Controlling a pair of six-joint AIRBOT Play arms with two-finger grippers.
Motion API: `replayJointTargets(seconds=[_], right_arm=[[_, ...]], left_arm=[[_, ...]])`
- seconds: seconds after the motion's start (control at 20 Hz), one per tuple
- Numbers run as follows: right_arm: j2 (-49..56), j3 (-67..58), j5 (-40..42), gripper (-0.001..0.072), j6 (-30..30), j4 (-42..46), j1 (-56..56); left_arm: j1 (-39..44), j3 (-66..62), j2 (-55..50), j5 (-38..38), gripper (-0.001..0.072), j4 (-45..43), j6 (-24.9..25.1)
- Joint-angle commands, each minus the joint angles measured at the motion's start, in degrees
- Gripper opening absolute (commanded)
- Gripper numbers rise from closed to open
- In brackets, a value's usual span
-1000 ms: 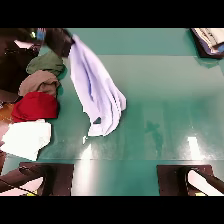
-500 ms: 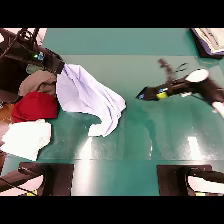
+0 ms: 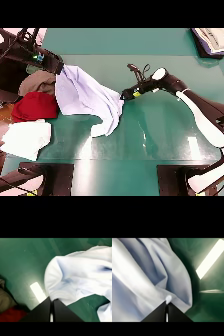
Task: Fold the shirts.
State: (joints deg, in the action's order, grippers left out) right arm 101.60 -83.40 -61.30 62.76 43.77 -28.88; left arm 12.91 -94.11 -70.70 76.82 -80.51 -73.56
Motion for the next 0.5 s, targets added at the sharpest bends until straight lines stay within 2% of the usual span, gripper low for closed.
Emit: replayJointTargets(seconds=[0.0, 0.1, 0.2, 0.35, 0.45], right_arm=[[-2.08, -7.61, -5.77, 0.0015, 2.29, 9.05, 2.80], [-9.09, -13.09, -11.37, 0.0015, 5.16, 16.79, 6.91], [-16.98, -19.30, -17.46, 0.0014, 6.91, 20.85, 10.99], [-27.12, -26.93, -23.28, 0.0014, 6.88, 20.83, 14.36], [-31.95, -31.26, -25.97, 0.0014, 7.45, 20.90, 14.62]], left_arm=[[-0.04, -1.97, 1.77, -2.49, 0.0021, -0.17, 0.04], [-0.02, -8.57, 3.74, -3.39, 0.0022, -0.04, 0.04], [-0.02, -16.70, 5.99, -3.32, 0.0021, 2.78, 0.04], [-0.02, -24.74, 9.68, -3.76, 0.0021, 13.03, 0.59], [-0.02, -25.05, 13.03, -4.35, 0.0021, 20.04, 2.05]])
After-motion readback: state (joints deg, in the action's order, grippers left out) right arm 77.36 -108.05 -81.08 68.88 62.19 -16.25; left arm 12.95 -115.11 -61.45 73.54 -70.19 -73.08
